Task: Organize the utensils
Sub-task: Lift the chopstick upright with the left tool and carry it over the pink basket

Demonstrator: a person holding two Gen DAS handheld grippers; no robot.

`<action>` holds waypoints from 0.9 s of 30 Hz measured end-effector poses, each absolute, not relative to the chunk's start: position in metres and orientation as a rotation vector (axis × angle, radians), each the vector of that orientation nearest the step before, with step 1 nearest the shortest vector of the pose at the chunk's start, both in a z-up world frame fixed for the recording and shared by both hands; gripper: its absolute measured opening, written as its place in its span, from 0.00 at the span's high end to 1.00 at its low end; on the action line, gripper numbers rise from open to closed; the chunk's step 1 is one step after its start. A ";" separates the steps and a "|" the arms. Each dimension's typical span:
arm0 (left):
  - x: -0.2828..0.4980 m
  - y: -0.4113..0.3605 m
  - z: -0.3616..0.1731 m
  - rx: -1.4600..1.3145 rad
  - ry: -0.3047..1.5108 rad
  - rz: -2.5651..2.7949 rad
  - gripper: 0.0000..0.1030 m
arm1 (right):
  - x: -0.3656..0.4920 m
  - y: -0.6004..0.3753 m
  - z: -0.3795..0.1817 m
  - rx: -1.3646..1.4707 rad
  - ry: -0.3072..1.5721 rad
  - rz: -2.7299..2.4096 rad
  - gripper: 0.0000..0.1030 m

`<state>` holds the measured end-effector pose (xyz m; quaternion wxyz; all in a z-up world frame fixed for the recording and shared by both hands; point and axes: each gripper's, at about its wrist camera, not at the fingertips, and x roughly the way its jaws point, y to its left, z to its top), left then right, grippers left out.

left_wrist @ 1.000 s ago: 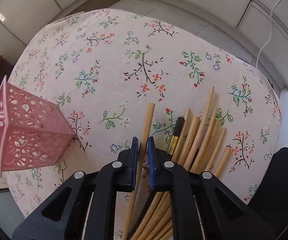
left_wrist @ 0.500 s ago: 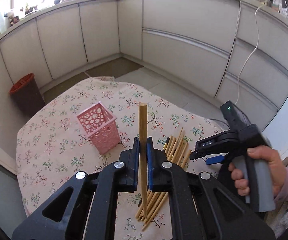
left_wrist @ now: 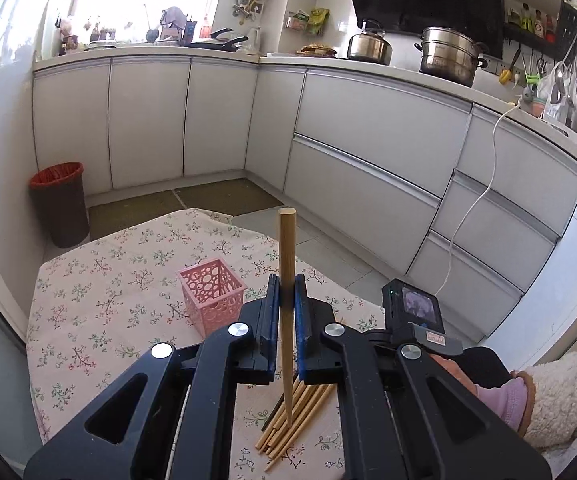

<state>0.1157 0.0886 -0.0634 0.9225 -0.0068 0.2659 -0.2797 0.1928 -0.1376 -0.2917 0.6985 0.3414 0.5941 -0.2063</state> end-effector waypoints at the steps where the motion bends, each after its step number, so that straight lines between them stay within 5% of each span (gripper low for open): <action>1: 0.116 0.090 -0.062 -0.020 0.544 -0.571 0.94 | 0.194 -0.137 -0.292 0.759 1.321 -0.470 0.59; 4: 0.114 0.092 -0.061 -0.032 0.539 -0.562 0.94 | 0.193 -0.132 -0.290 0.721 1.324 -0.513 0.63; 7: 0.113 0.093 -0.060 -0.041 0.535 -0.559 0.94 | 0.185 -0.136 -0.290 0.709 1.292 -0.522 0.86; 9: 0.113 0.094 -0.061 -0.048 0.530 -0.559 0.94 | 0.181 -0.145 -0.292 0.746 1.268 -0.500 0.92; 20: 0.107 0.103 -0.051 -0.075 0.513 -0.538 0.94 | 0.172 -0.170 -0.291 0.909 1.142 -0.360 0.93; 27: 0.114 0.111 -0.047 -0.144 0.533 -0.474 0.94 | 0.162 -0.159 -0.216 0.803 0.989 -0.197 0.93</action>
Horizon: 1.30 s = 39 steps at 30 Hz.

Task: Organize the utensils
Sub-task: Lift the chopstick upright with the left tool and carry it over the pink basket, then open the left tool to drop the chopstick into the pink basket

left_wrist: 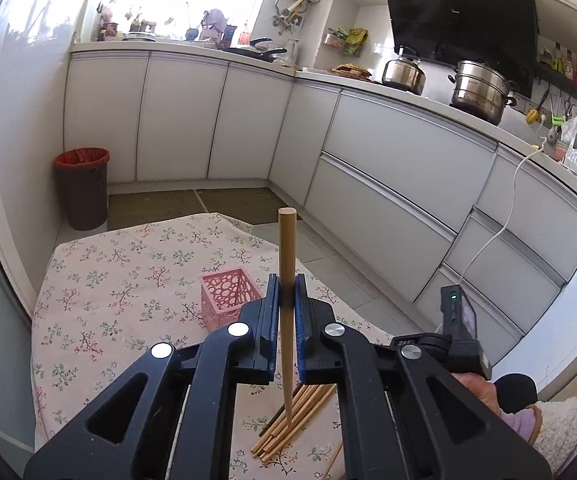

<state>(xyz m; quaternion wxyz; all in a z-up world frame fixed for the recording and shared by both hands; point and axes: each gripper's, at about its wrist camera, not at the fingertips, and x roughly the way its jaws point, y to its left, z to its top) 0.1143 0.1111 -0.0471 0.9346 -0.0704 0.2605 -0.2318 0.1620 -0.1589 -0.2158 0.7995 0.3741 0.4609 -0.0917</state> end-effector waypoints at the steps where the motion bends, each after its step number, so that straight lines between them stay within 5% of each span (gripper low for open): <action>1: 0.115 0.112 -0.046 -0.153 0.536 -0.463 0.94 | 0.160 -0.157 -0.202 0.779 0.965 -0.169 0.93; 21: 0.171 0.099 0.030 -0.190 0.433 -0.246 0.94 | 0.195 -0.150 0.030 0.602 0.557 0.130 0.93; 36: 0.253 0.102 -0.020 -0.251 0.479 -0.138 0.93 | 0.287 -0.079 -0.027 0.429 0.589 0.232 0.92; 39: 0.260 0.104 -0.032 -0.271 0.521 -0.164 0.91 | 0.292 -0.076 -0.041 0.443 0.577 0.272 0.83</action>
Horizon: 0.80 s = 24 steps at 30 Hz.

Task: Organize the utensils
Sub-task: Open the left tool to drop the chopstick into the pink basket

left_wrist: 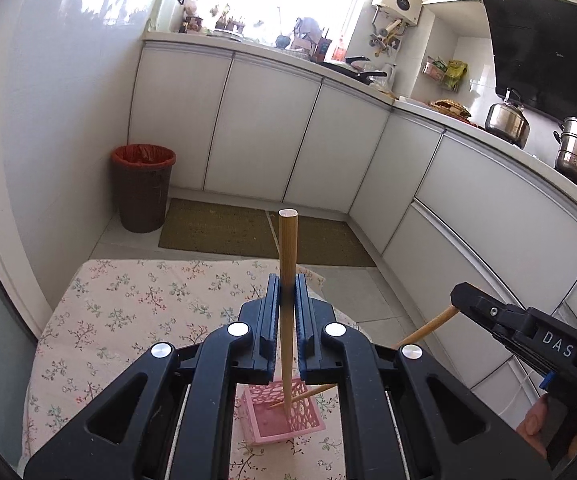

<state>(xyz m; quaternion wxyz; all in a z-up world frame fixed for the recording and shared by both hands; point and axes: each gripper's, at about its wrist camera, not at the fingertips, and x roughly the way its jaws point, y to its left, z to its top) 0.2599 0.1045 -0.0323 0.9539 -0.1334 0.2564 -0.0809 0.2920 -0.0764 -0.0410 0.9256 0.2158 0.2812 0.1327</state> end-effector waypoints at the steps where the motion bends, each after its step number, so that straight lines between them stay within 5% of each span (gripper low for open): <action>1: 0.259 0.107 -0.034 -0.277 0.522 -0.165 0.84 | 0.293 -0.077 -0.044 0.445 0.581 0.280 0.58; 3: 0.258 0.109 -0.030 -0.288 0.512 -0.155 0.78 | 0.288 -0.082 -0.044 0.451 0.561 0.264 0.47; 11: 0.234 0.106 -0.007 -0.285 0.489 -0.161 0.68 | 0.258 -0.099 -0.029 0.417 0.494 0.177 0.42; 14: 0.221 0.099 -0.005 -0.257 0.502 -0.172 0.56 | 0.242 -0.106 -0.030 0.395 0.492 0.122 0.35; 16: 0.212 0.092 -0.006 -0.232 0.510 -0.177 0.37 | 0.231 -0.114 -0.035 0.397 0.501 0.088 0.28; 19: 0.201 0.081 -0.013 -0.187 0.545 -0.190 0.29 | 0.213 -0.132 -0.056 0.435 0.547 0.019 0.14; 24: 0.193 0.065 -0.044 -0.154 0.694 -0.254 0.12 | 0.190 -0.169 -0.100 0.530 0.707 -0.074 0.07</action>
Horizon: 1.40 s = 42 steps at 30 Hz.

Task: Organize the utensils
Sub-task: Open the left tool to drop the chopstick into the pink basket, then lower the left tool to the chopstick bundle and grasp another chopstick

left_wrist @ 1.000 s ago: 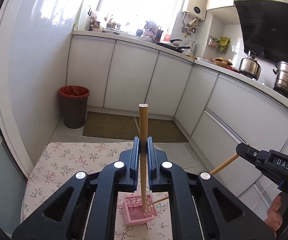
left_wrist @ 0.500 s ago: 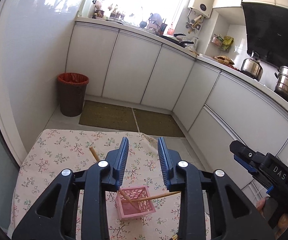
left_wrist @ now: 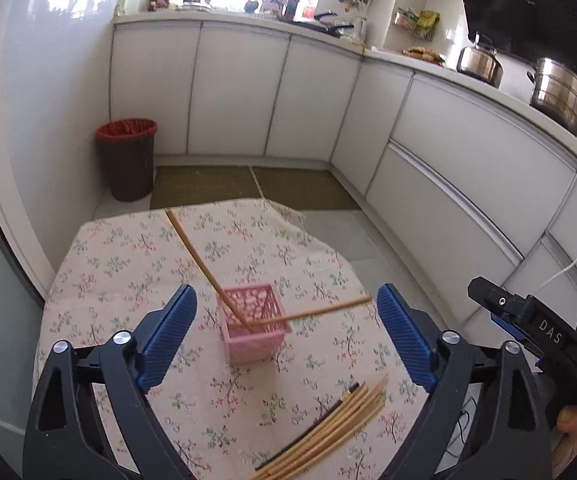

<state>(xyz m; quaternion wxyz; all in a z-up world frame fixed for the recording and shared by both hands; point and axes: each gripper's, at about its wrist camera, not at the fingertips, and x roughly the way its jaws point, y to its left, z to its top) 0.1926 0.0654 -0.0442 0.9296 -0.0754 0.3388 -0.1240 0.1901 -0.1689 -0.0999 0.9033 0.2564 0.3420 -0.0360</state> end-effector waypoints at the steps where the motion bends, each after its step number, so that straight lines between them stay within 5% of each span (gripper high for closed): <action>1: 0.192 0.061 -0.052 -0.141 0.731 -0.273 0.11 | 0.186 -0.177 -0.108 0.550 0.739 -0.096 0.07; 12: 0.194 -0.015 -0.124 0.144 1.017 -0.421 0.08 | 0.152 -0.212 -0.158 0.630 0.943 -0.164 0.07; 22: 0.212 -0.097 -0.177 0.373 1.112 -0.494 0.09 | 0.114 -0.254 -0.173 0.761 0.941 -0.292 0.07; 27: 0.238 -0.140 -0.202 0.413 1.157 -0.581 0.26 | 0.109 -0.268 -0.181 0.810 0.955 -0.333 0.07; 34: 0.267 -0.163 -0.246 0.413 1.309 -0.616 0.64 | 0.110 -0.280 -0.195 0.883 0.996 -0.334 0.07; 39: 0.269 -0.170 -0.256 0.441 1.295 -0.617 0.68 | 0.112 -0.283 -0.208 0.921 1.053 -0.331 0.07; 42: 0.269 -0.169 -0.256 0.452 1.270 -0.600 0.83 | 0.113 -0.282 -0.213 0.936 1.075 -0.327 0.07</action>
